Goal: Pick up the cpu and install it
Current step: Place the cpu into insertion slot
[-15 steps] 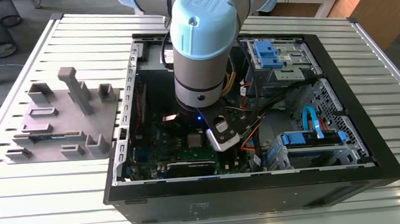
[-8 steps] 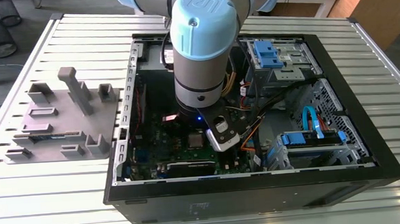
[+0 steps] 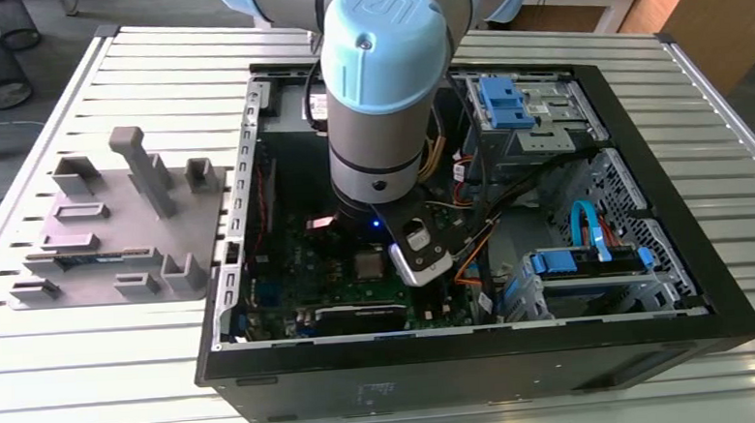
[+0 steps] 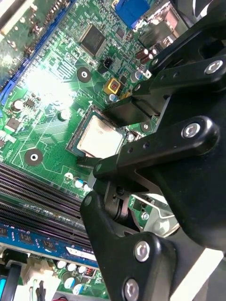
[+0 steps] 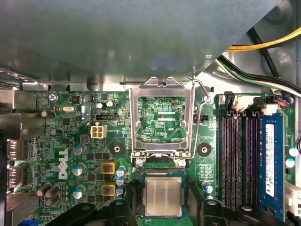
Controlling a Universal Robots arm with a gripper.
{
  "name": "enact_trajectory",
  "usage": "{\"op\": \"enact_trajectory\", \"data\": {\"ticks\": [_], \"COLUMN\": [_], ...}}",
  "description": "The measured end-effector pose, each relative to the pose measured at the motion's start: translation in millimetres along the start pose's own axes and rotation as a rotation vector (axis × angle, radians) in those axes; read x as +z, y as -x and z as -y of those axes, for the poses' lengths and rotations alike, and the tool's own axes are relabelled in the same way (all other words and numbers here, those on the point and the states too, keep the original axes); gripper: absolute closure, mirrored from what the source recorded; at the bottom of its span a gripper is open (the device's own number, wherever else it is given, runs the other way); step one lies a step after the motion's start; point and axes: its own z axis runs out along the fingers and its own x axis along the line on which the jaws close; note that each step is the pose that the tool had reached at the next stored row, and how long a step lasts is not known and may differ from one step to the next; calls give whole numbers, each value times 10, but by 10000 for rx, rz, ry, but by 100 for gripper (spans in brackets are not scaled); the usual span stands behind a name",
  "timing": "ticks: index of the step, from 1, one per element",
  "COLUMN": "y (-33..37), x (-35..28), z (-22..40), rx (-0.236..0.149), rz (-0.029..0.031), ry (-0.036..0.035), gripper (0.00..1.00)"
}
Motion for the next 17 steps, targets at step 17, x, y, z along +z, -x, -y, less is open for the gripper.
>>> {"op": "enact_trajectory", "data": {"ticks": [17], "y": [-1], "x": [-45], "z": [-2], "rx": [149], "rz": [6], "ry": [1], "gripper": [51]}}
